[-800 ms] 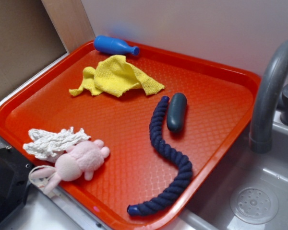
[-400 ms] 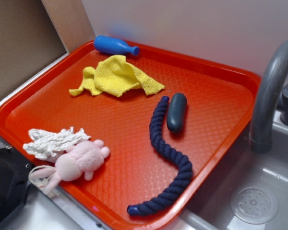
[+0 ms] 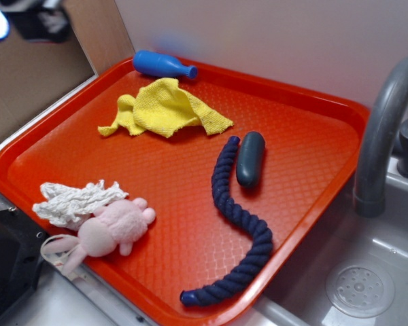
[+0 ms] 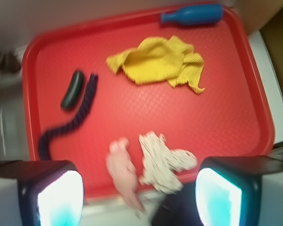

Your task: Grab the blue rope.

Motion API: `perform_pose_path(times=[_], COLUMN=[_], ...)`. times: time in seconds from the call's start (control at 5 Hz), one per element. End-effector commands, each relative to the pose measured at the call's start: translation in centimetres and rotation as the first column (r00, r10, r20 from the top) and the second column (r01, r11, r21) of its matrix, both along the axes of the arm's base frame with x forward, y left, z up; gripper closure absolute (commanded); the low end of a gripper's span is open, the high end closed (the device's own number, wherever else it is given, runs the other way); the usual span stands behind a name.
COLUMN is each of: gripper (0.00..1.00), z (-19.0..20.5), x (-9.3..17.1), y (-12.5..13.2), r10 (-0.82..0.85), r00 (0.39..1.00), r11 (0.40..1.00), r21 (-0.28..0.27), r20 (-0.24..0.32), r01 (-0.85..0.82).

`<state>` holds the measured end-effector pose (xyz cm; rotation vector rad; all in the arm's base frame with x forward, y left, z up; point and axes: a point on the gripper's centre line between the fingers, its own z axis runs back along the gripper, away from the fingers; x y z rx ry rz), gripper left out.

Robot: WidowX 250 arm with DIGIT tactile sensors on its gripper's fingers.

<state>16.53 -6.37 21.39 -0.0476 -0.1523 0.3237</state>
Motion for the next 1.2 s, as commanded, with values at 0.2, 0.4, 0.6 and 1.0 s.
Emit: perform_pose_path(times=[0.2, 0.4, 0.6, 1.0], gripper=[0.0, 0.0, 0.0, 0.0], z=[-8.3, -11.2, -13.6, -18.3], x=[4.9, 5.2, 5.6, 6.2], y=[-6.5, -7.0, -6.8, -6.6], r10=[0.068, 0.009, -0.015, -0.039], r00=[0.997, 1.0, 1.0, 0.997], r11=[0.998, 1.0, 0.998, 0.999], r21=[0.016, 0.024, 0.057, -0.019], r20=[0.04, -0.006, -0.011, -0.07], r01=[-0.069, -0.009, 0.015, 0.038])
